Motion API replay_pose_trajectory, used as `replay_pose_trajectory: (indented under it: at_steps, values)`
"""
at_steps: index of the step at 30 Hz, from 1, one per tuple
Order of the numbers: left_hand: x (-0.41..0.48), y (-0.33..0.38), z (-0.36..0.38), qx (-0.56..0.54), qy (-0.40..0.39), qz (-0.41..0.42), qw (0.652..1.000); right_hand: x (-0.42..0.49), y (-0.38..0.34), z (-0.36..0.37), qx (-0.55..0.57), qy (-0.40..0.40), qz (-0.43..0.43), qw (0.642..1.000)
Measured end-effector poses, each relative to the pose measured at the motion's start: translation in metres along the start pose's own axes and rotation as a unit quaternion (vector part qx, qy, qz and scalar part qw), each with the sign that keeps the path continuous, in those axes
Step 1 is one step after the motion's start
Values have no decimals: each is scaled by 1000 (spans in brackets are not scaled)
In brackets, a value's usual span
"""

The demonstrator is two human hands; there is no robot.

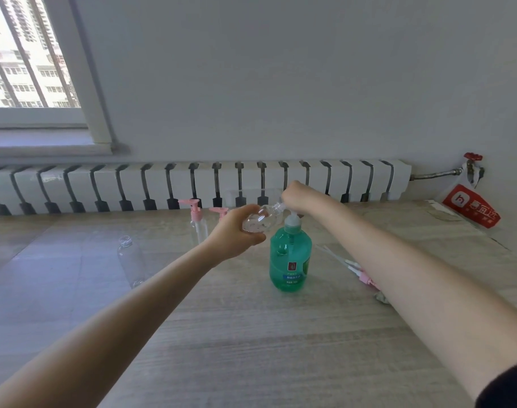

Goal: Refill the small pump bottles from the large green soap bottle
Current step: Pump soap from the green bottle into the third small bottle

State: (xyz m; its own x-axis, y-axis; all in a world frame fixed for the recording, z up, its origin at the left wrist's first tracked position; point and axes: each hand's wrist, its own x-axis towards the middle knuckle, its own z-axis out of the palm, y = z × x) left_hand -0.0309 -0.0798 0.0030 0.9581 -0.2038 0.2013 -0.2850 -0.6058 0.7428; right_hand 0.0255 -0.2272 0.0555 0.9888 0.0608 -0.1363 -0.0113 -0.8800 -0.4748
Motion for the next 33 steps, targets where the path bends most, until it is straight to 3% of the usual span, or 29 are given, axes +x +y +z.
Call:
replay_pose_trajectory:
  at_steps: [8, 22, 28, 33]
  values:
    - [0, -4, 2, 16, -4, -1, 1000, 1, 4, 12, 93, 28, 20, 995]
    - [-2, -6, 3, -11, -19, -4, 1000, -4, 7, 8, 8, 16, 3, 1000]
    - [-4, -4, 4, -47, -12, -12, 999, -4, 5, 6, 148, 10, 22, 989]
    - [-5, -2, 4, -67, -6, -6, 998, -6, 5, 2, 270, 54, 15, 961]
